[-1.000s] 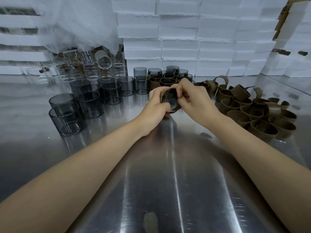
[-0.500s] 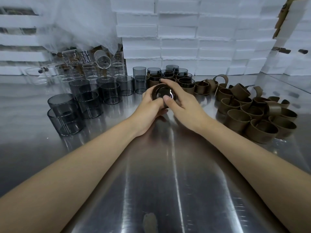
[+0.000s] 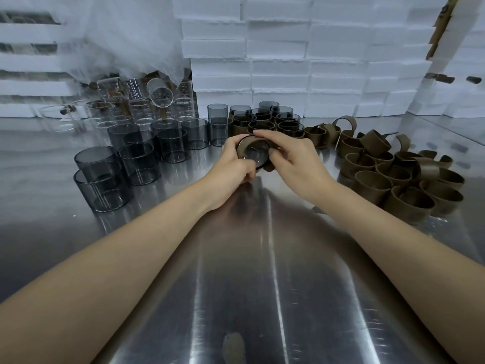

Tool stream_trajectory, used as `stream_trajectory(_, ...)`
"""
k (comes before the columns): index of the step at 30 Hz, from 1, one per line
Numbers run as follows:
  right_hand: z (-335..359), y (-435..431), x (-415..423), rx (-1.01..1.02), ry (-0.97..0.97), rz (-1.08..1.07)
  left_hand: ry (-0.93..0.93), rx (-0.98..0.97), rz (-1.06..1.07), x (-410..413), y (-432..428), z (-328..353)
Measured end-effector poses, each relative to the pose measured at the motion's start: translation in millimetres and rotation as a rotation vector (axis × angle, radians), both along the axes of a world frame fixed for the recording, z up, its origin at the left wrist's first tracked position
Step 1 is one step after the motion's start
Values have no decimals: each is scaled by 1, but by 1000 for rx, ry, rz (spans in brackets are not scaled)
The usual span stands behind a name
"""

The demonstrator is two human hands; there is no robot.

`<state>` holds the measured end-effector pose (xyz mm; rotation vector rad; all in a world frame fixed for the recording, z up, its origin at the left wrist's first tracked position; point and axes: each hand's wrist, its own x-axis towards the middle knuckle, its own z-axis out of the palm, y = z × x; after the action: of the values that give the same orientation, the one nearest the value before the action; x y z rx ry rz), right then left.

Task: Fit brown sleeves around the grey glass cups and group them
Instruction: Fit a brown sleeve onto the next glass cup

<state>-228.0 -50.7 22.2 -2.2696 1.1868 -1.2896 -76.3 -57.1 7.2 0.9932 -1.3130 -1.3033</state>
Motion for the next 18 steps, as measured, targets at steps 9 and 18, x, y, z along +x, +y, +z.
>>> stream_trajectory(9,0,-6,-2,75,-253,46,-27,-66,-85,7,3,4)
stream_trajectory(18,-6,-10,-7,663,-547,216,150,-42,-157,13,0,3)
